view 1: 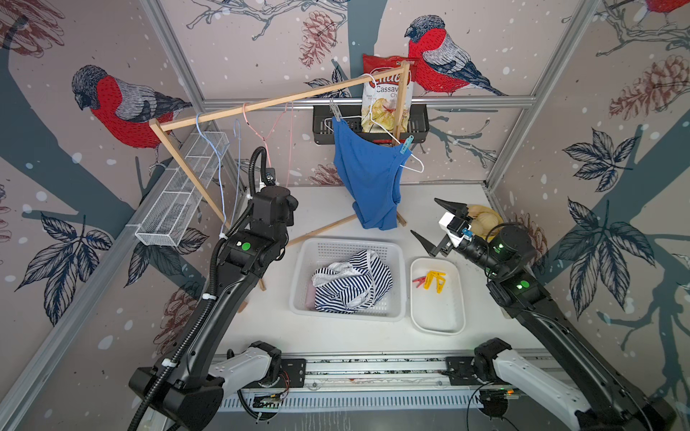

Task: Remove the clothespins securing tank tops to the hanger
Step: Place the hanger on the clothesline.

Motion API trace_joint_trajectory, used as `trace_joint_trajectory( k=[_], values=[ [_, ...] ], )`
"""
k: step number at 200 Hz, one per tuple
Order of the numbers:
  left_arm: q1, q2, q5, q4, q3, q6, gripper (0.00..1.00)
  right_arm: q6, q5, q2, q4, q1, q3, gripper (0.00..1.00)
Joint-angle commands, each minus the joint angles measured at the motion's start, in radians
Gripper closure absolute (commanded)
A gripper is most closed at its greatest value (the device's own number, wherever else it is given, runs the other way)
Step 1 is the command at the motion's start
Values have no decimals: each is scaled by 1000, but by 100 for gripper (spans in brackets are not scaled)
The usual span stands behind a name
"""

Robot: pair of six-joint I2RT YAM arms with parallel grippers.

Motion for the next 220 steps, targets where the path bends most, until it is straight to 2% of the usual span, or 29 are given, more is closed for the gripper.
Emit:
trace_joint_trajectory(
  k=[1,23,49,73,129,166,196,220],
  values=[
    [1,-70,132,83,-35,-26,1,21,-28,6,12,2,11,0],
    [2,-150,278,146,-80,-25,1,30,-40,18,13,3,11,0],
    [4,-189,355,146,-87,-33,1,39,-49,33,12,3,16,0],
    [4,-234,471,159,-93,-38,1,42,-53,35,-6,3,24,0],
    [4,-293,453,89,-14,-85,1,106,-54,12,-13,3,43,0],
    [4,-350,474,103,-26,-81,1,161,-37,-11,-24,3,51,0],
    [5,-361,640,125,-38,-67,1,258,39,-41,36,3,18,0],
    [3,-333,785,135,-55,-44,1,298,92,-37,11,2,9,0]
  ],
)
